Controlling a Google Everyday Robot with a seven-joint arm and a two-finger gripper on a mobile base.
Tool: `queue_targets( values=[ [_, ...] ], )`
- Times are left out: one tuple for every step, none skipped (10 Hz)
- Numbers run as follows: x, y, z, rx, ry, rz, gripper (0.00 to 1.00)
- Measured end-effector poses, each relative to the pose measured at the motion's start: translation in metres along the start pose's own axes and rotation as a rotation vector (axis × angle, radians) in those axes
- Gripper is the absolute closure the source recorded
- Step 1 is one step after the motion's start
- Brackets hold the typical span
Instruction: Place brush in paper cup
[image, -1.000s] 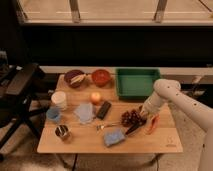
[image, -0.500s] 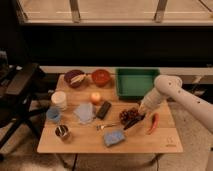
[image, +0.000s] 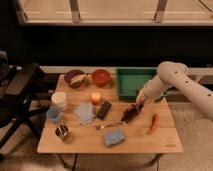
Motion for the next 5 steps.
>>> queue_targets(
  values=[
    [-0.0001, 0.0007, 0.0001, 0.000, 0.000, -0.001, 1.00],
    [-0.0003, 0.0007, 0.0001, -0.001, 0.000, -0.001, 1.00],
    [-0.0004, 0.0007, 0.0000, -0.001, -0.001, -0.001, 1.00],
    [-0.0007, 0.0005, -0.0003, -0.001, -0.002, 0.000, 1.00],
    [-0.0012, -0.0002, -0.0004, 0.002, -0.003, -0.001, 1.00]
  ],
)
